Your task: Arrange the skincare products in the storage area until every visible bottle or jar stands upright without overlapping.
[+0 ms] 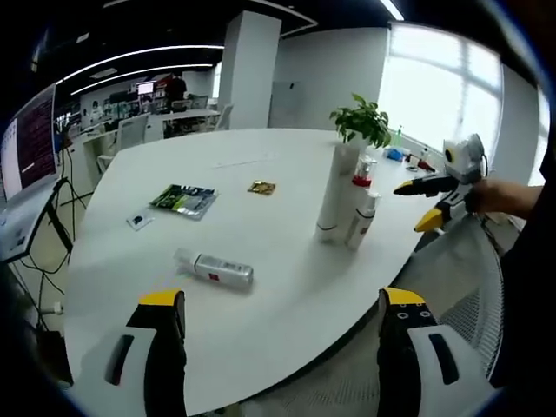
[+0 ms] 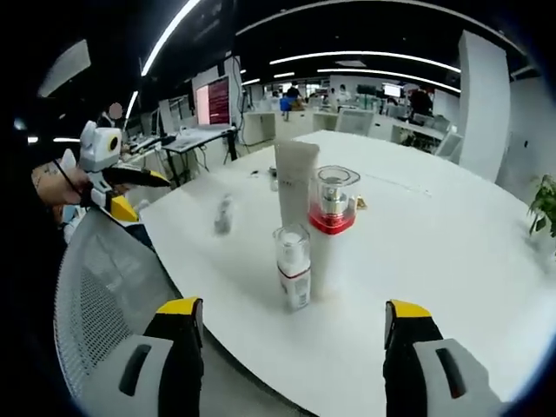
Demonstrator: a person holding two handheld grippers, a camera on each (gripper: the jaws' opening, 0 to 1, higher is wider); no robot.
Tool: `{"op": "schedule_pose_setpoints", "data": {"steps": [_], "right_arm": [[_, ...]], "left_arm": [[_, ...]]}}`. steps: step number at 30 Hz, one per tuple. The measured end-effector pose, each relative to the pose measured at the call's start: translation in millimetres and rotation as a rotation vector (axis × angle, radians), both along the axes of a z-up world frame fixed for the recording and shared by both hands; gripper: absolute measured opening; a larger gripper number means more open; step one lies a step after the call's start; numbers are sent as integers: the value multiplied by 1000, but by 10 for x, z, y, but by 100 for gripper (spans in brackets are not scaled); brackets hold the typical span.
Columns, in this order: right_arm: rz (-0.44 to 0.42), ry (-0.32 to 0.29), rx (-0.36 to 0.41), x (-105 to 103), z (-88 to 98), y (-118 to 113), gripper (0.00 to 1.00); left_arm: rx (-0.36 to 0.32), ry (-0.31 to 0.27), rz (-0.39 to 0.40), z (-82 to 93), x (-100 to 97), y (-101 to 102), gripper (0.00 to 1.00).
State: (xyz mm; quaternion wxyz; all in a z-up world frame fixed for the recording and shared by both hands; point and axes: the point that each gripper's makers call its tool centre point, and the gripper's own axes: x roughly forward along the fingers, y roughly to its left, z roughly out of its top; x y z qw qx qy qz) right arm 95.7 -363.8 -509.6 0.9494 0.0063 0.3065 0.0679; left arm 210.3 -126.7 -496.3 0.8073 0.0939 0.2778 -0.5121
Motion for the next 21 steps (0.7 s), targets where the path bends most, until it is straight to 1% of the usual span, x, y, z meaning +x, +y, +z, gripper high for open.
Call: {"op": "schedule_pose_setpoints", "data": {"steps": [2, 3, 4, 5, 9, 12, 13, 15, 18, 20, 21], "right_arm": [[-19, -8, 3, -4, 41, 1, 90], [-51, -49, 1, 21, 125, -20, 89], [-58, -78, 10, 40, 174, -21, 88], [-73, -92, 24, 38, 217, -24, 88], [-92, -104, 12, -2, 294, -37, 93], [-96, -129, -4, -16, 251, -110, 99], [-100, -135, -5, -25, 228, -117, 99], [-100, -124, -21, -28, 201, -124, 99], [-96, -140, -51, -4, 225, -115, 99], [-88, -118, -75, -17, 183, -109, 99], [-84, -117, -81, -16, 184, -102, 99]], "left_arm": [[2, -1, -1, -11, -1, 1, 84], [3, -1, -3, -15, -4, 0, 84], [4, 0, -4, -18, -10, -2, 84], [6, 0, -5, -22, -12, -2, 84], [12, 0, -9, -37, -22, -4, 84], [22, -2, -16, -48, -37, -13, 84], [24, -2, -18, -51, -40, -16, 84], [28, -1, -20, -58, -43, -22, 84], [39, -5, -22, -70, -44, -26, 85], [46, -6, -21, -77, -48, -24, 85], [48, -5, -21, -78, -50, -24, 85]]}}
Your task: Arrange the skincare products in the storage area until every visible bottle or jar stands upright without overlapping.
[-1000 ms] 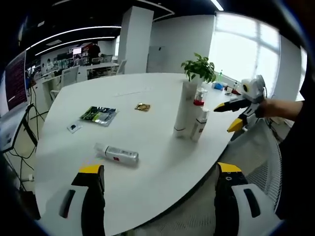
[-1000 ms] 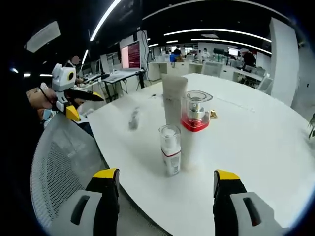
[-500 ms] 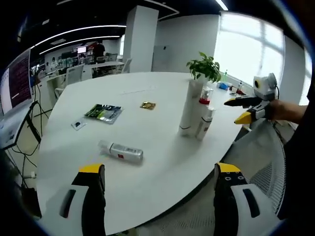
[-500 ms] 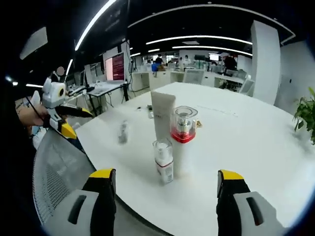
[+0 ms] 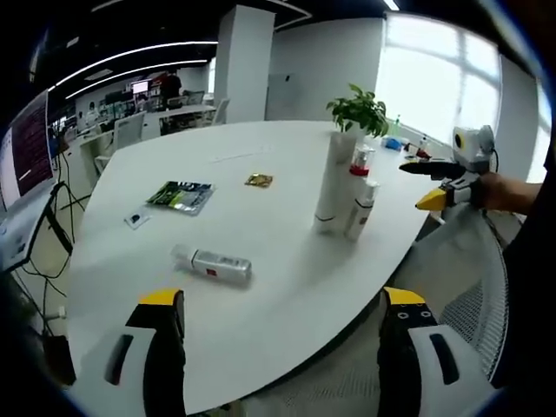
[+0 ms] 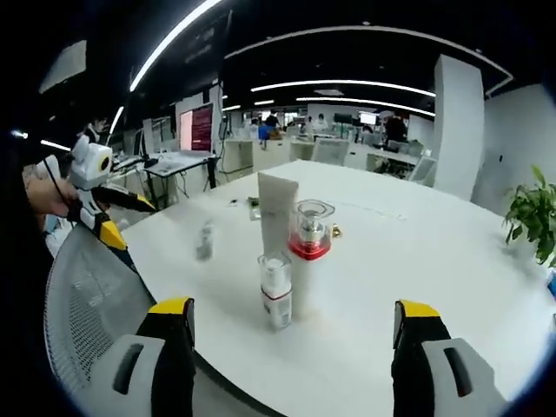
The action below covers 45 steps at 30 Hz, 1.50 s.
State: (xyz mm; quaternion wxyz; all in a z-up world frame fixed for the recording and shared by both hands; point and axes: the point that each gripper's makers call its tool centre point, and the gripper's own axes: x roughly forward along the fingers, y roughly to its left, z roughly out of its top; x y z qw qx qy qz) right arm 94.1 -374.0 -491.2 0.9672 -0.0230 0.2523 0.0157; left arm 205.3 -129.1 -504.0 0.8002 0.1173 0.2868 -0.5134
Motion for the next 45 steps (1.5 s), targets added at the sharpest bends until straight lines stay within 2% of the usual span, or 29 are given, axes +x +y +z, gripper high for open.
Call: {"op": "schedule_pose_setpoints", "data": {"steps": [6, 12, 31, 45], "right_arm": [[-6, -7, 33, 8, 1, 2, 97], [-7, -20, 35, 18, 11, -19, 97], [-3, -9, 60, 7, -12, 9, 94], [-5, 3, 82, -3, -26, 29, 91]], "left_arm": [[15, 2, -4, -20, 0, 5, 85], [24, 5, -2, -32, 8, 16, 85], [54, 2, -2, -2, 27, 32, 92], [101, -9, 17, 53, 235, 17, 98]]}}
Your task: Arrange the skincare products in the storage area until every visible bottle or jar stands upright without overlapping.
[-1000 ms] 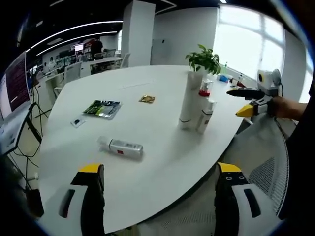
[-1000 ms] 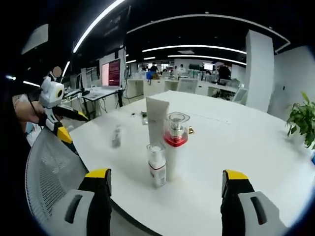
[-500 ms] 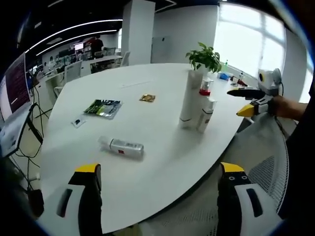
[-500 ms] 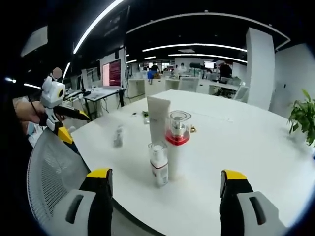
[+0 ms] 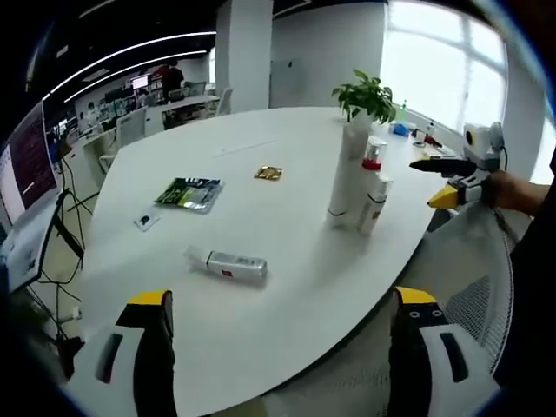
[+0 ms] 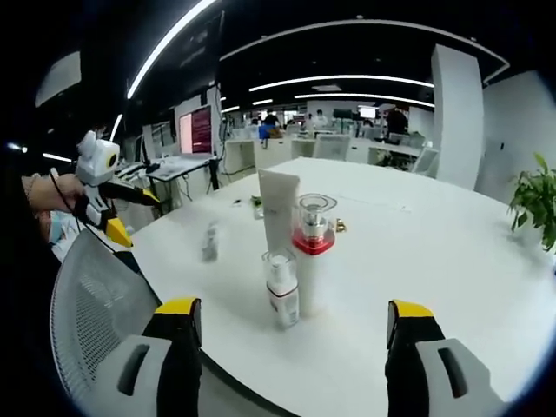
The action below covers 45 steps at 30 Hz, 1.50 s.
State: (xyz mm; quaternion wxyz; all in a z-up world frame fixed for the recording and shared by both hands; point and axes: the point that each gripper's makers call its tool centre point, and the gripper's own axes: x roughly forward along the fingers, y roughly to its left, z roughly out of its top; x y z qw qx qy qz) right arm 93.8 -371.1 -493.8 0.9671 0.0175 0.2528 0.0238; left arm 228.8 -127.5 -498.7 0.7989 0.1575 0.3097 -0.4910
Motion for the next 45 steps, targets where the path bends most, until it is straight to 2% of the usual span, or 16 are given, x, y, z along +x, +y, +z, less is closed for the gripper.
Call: {"op": "schedule_pose_setpoints", "data": {"steps": [9, 14, 17, 21, 27, 31, 40, 45], "right_arm": [[-1, 27, -1, -2, -37, 10, 89], [-3, 40, 2, -6, -50, 8, 85], [-10, 41, 4, -6, -49, -1, 85], [-23, 49, 12, -13, -62, -18, 85], [-37, 62, 13, -28, -79, -29, 84], [-41, 68, 16, -38, -90, -35, 83], [-34, 91, 2, -53, -130, -25, 81], [-39, 92, 3, -58, -127, -37, 80]], "left_arm": [[2, 56, 75, -46, 160, -66, 99], [21, 98, 105, -168, 233, -100, 99], [24, 104, 129, -231, 290, -136, 99], [31, 139, 184, -355, 419, -198, 96], [37, 170, 229, -425, 548, -267, 94], [48, 170, 266, -452, 624, -280, 91], [112, 157, 333, -654, 864, -330, 85], [125, 161, 377, -766, 981, -376, 83]]}}
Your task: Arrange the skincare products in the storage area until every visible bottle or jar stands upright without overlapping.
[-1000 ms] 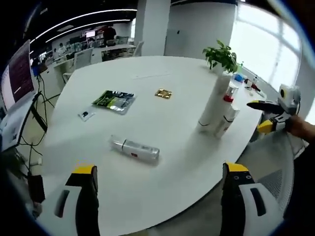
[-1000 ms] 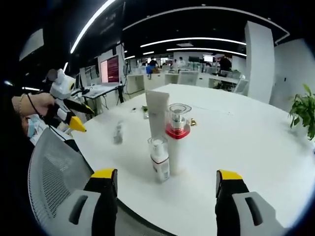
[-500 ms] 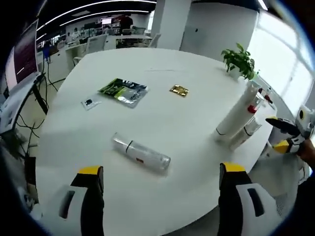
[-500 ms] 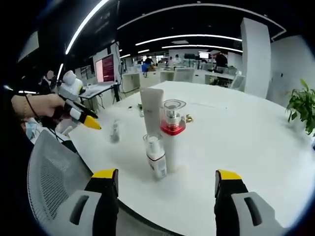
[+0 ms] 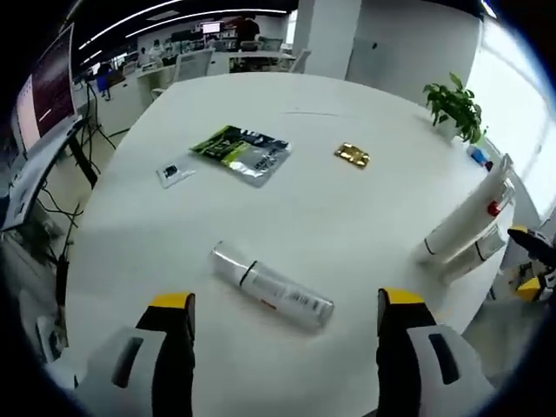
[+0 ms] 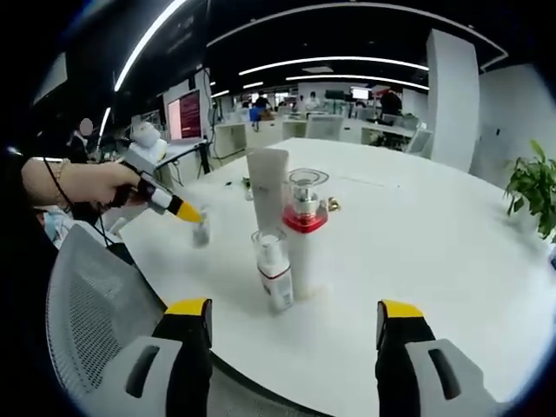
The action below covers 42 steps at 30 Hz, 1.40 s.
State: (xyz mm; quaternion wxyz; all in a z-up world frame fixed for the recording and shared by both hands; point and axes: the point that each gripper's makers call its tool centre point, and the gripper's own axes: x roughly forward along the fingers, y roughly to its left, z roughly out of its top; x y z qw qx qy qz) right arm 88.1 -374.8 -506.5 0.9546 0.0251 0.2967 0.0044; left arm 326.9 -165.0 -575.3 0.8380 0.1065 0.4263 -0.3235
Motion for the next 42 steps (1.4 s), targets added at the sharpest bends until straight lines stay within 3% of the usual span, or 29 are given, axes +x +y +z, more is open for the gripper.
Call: {"op": "schedule_pose_setpoints", "data": {"steps": [4, 11, 24, 31, 37, 42], "right_arm": [[-2, 4, 4, -4, -4, 0, 79], [-12, 8, 5, -8, -13, -16, 79], [-13, 17, -1, -9, -27, -23, 77], [-14, 18, -6, -8, -30, -25, 77], [-12, 18, -7, -4, -38, -29, 77], [-18, 9, 13, -1, -34, -40, 76]], "left_arm": [[26, 9, 38, -68, 40, 26, 84], [82, 6, 34, -194, 99, 63, 82], [151, -9, -48, -264, 99, 94, 68], [171, 18, -71, -353, 56, 194, 54], [158, 35, -95, -438, 68, 221, 30], [145, 46, -75, -459, 98, 256, 24]]}}
